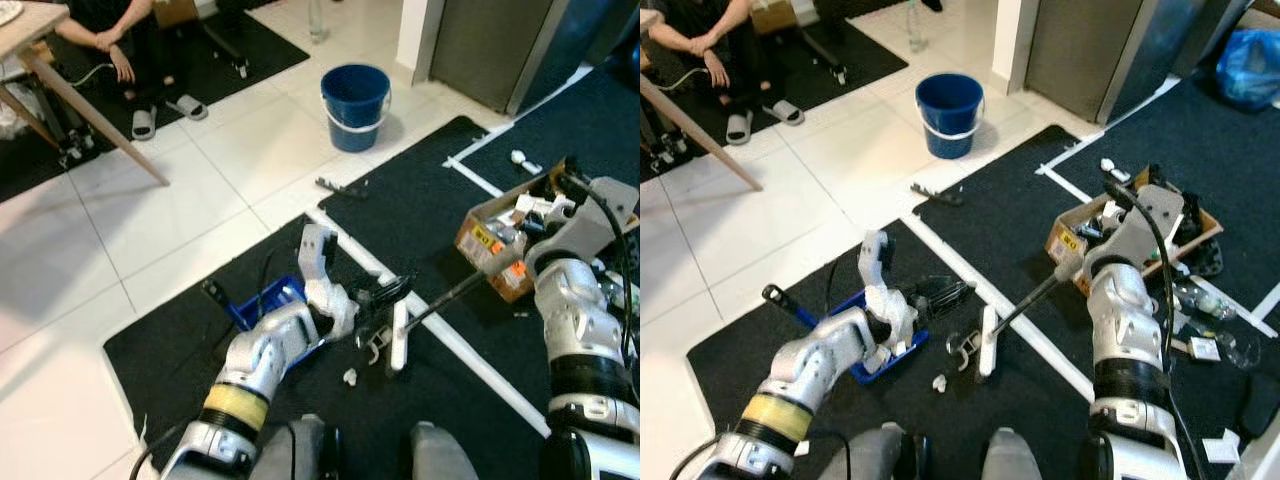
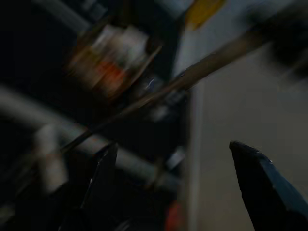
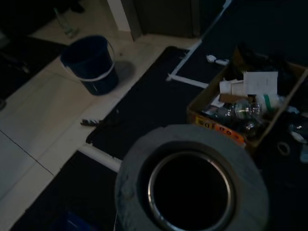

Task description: Sweep floor

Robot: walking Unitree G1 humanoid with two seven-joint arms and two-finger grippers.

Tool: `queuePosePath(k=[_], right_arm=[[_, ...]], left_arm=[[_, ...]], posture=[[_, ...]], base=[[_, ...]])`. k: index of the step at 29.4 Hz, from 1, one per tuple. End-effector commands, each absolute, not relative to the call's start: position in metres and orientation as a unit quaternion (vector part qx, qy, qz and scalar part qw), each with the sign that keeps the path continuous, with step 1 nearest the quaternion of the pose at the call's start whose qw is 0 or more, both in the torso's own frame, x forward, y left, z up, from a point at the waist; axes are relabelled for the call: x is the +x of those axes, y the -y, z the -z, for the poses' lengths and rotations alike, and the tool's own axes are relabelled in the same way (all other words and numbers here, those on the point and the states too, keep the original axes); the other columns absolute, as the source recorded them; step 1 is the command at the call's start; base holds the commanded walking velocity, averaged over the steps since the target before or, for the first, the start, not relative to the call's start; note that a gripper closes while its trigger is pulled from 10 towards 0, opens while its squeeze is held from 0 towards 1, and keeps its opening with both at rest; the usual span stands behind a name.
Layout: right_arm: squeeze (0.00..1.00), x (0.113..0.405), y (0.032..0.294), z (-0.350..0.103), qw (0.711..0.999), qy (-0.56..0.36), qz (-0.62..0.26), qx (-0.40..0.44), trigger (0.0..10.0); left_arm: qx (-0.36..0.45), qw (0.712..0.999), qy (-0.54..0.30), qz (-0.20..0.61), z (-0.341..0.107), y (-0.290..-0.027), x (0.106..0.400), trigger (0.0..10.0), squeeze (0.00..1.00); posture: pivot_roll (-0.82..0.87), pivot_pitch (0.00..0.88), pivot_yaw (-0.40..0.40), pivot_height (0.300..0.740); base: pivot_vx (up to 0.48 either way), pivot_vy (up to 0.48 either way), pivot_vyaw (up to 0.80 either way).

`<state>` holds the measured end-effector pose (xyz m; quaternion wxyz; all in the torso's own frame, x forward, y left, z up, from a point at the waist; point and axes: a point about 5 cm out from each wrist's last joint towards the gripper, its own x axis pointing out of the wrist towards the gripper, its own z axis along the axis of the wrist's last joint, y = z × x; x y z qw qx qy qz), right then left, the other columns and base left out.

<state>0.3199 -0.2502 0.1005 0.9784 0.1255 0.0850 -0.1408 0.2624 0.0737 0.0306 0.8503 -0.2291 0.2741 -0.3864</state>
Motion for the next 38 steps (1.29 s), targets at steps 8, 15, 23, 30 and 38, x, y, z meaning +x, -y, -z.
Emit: queuePosePath(k=[8,15,23,30,38], right_arm=[[0.00,0.319,0.250,-0.099,0.980,-0.084,0.140,0.111,10.0],[0.00,0.301,0.259,-0.059,0.970,-0.152,0.168,0.083,10.0],[0.00,0.268,0.259,-0.004,0.950,-0.255,0.165,0.067,10.0],[0.00,0.250,0.257,0.016,0.940,-0.293,0.163,0.056,10.0],[0.00,0.239,0.258,0.027,0.934,-0.314,0.164,0.055,10.0]], left_arm=[[-0.096,0.877,-0.360,0.303,0.025,-0.117,0.243,10.0,0.00],[-0.076,0.900,-0.381,0.197,0.047,-0.159,0.229,10.0,0.00],[-0.064,0.903,-0.416,0.082,0.067,-0.197,0.204,10.0,0.00],[-0.050,0.892,-0.447,0.038,0.077,-0.211,0.182,10.0,0.00],[-0.044,0.878,-0.476,-0.008,0.085,-0.228,0.161,10.0,0.00]], posture=[[0.03,0.042,0.036,0.740],[0.03,0.041,0.034,0.740],[0.03,0.032,0.030,0.740],[0.02,0.023,0.033,0.740],[0.02,0.012,0.034,0.740]], base=[[0.000,0.000,0.00],[0.000,0.000,0.00],[0.000,0.000,0.00],[0.000,0.000,0.00],[0.000,0.134,0.00]])
